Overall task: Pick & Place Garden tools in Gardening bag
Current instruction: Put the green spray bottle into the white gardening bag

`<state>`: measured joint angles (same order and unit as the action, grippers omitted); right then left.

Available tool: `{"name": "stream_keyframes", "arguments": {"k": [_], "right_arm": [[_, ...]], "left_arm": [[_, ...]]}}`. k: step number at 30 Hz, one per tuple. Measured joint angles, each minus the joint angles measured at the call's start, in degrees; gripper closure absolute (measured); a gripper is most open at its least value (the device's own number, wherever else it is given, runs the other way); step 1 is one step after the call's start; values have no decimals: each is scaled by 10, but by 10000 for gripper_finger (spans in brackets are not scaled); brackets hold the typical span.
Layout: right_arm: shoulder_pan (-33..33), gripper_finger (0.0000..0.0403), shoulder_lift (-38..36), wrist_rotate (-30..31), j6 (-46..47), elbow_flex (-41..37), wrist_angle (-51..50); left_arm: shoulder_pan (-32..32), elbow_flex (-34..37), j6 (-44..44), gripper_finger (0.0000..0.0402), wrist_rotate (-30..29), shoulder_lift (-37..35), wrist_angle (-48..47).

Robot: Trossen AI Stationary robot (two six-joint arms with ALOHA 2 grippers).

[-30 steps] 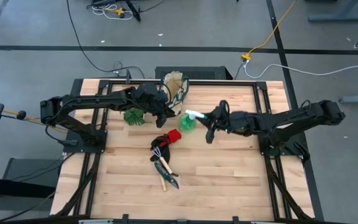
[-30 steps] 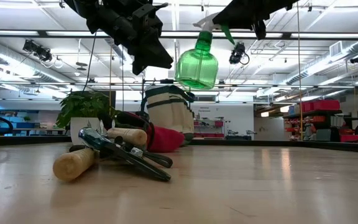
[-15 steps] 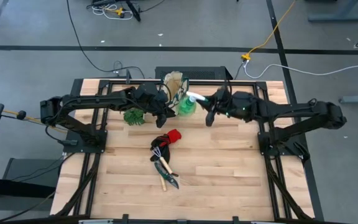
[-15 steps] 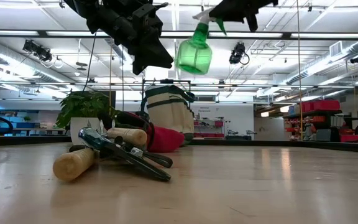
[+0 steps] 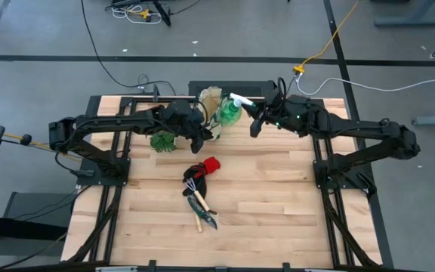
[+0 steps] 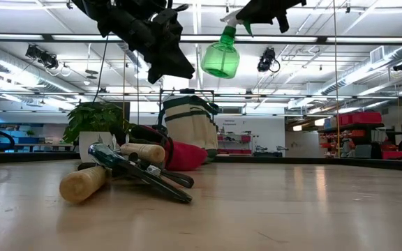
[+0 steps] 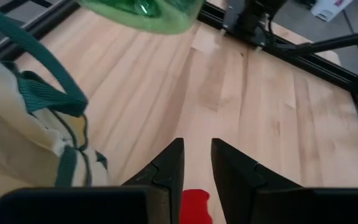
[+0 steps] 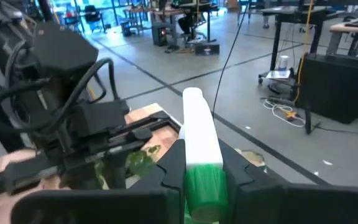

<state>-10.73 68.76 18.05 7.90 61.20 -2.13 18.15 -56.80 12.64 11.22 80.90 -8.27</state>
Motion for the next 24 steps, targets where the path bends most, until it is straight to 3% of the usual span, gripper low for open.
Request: {"name": "stream_keyframes", "arguments": {"k": [9,19,24], "right_arm": [[-46,361,35,-58,3,0,46],[-90,361,77,-95,5,1,127],[-100,361,102,-102,3,41,108]], "left_arm": [[0,0,0,314,-2,0,3],[0,0,-14,314,-42,0,-1],[0,0,-18,314,-65,0,-1]]}}
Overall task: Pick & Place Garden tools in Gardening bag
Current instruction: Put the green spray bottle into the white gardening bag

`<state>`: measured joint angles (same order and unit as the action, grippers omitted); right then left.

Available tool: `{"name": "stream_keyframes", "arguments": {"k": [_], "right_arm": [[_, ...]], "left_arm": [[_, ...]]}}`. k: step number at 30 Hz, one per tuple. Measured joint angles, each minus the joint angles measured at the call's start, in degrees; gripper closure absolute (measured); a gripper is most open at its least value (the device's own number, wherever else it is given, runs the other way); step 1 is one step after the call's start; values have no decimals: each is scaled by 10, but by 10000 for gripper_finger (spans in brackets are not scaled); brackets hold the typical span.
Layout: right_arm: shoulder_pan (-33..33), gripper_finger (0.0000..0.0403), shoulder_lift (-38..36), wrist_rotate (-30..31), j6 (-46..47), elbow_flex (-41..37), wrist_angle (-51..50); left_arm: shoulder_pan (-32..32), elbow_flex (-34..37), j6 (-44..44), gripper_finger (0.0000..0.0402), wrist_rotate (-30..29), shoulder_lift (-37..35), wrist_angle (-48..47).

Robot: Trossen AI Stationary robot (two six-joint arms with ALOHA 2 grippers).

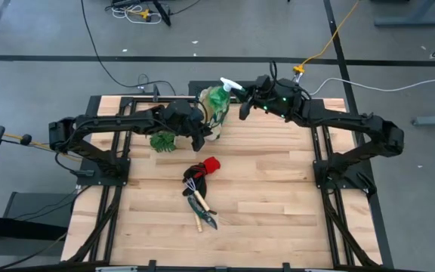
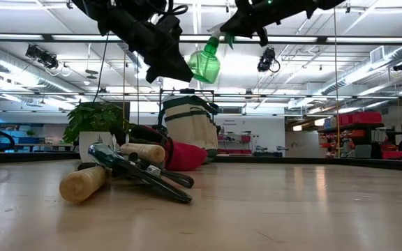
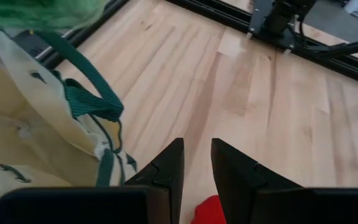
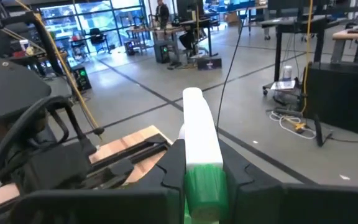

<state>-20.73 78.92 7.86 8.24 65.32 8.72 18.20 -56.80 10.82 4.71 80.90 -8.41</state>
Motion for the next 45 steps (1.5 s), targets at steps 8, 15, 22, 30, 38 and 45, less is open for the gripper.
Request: {"name": "stream_keyframes", "arguments": {"k": [8,15,22,30,38,45], "right_arm": [[-8,361,88,-8,-39,109,-69],[-37,361,149,-22,-41,184,-100],[-58,361,185,-50,-30,209,-112],[-72,361,197,-59,-28,209,-119],[-72,361,198,-59,-27,209,-129],[-72,361,212,-60,-22,209,-133]], "left_arm": [[0,0,-1,314,-17,0,-7],[0,0,-3,314,-39,0,-45],[0,0,-17,314,-83,0,-65],[0,0,-25,314,-101,0,-65],[0,0,-25,314,-101,0,-64],[0,0,-25,314,-101,0,-65]]}}
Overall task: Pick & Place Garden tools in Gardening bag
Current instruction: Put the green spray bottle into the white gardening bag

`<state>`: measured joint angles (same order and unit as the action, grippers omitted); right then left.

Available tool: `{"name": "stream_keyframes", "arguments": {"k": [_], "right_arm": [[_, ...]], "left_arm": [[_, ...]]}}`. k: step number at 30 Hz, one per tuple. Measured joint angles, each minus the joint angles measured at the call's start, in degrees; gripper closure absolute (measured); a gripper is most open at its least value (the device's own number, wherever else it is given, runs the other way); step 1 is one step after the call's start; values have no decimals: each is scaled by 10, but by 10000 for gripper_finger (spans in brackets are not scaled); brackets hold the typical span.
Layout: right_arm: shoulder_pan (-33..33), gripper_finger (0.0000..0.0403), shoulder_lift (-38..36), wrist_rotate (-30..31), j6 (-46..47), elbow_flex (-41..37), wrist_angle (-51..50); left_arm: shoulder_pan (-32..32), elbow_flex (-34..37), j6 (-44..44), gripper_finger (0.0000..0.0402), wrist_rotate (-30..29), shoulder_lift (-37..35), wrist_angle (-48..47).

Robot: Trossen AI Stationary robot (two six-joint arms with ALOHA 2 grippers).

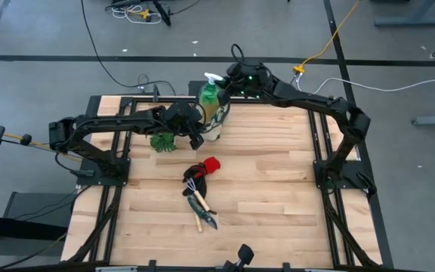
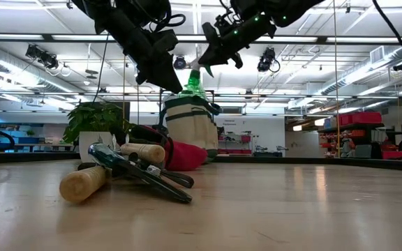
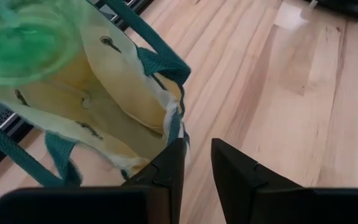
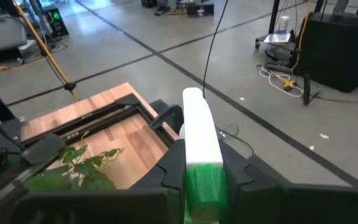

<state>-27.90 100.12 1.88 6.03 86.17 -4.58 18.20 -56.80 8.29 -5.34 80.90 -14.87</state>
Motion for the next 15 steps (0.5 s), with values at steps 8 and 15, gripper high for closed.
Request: {"name": "stream_keyframes", "arguments": {"k": [8,15], "right_arm": [[0,361,8,-14,8,0,-9],[0,361,8,-14,8,0,-30]], "left_arm": [[0,0,0,314,0,0,0],[0,0,-1,314,0,0,0]]}}
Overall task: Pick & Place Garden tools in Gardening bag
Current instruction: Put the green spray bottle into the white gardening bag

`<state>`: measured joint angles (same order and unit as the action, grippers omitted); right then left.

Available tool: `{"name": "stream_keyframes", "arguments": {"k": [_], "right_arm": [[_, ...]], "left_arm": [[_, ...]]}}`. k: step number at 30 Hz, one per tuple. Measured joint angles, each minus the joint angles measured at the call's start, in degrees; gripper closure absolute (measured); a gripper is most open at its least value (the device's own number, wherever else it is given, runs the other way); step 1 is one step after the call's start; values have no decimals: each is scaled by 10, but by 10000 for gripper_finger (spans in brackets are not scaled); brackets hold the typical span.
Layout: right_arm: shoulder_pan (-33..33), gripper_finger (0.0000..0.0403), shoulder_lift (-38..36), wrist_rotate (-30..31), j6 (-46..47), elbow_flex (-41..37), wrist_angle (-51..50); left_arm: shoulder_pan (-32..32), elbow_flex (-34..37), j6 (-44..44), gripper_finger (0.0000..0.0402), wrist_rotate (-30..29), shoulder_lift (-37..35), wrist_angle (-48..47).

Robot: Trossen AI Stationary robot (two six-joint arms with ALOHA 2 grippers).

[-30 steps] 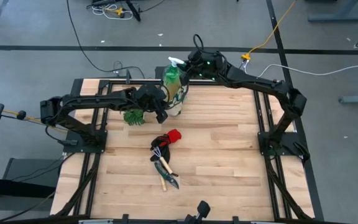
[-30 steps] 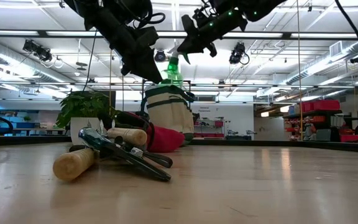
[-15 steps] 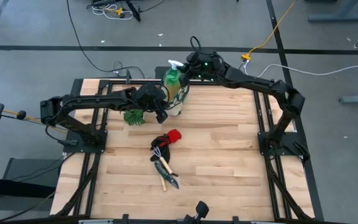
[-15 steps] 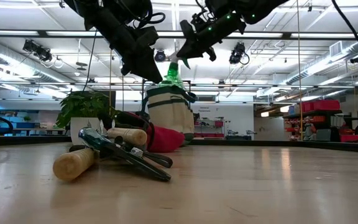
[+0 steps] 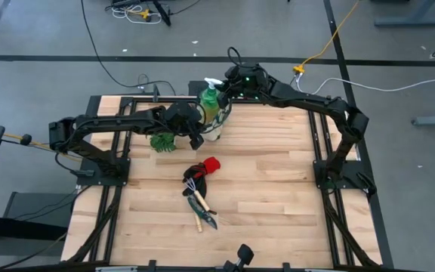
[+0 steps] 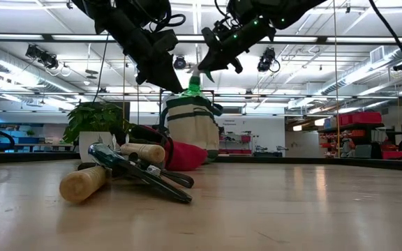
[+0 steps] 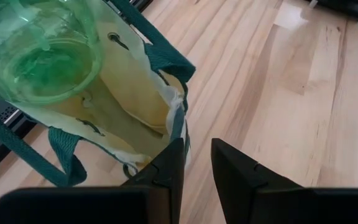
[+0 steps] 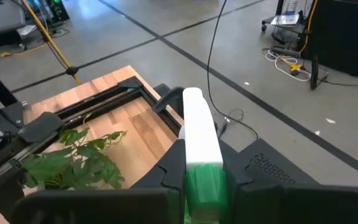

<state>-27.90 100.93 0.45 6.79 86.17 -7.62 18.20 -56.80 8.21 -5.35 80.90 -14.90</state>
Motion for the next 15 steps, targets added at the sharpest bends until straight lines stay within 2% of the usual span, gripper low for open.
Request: {"name": "stream_keyframes", "arguments": {"k": [15], "right_arm": [[0,361,0,1,0,0,-33]], "left_arm": [[0,0,0,314,-15,0,0]]}}
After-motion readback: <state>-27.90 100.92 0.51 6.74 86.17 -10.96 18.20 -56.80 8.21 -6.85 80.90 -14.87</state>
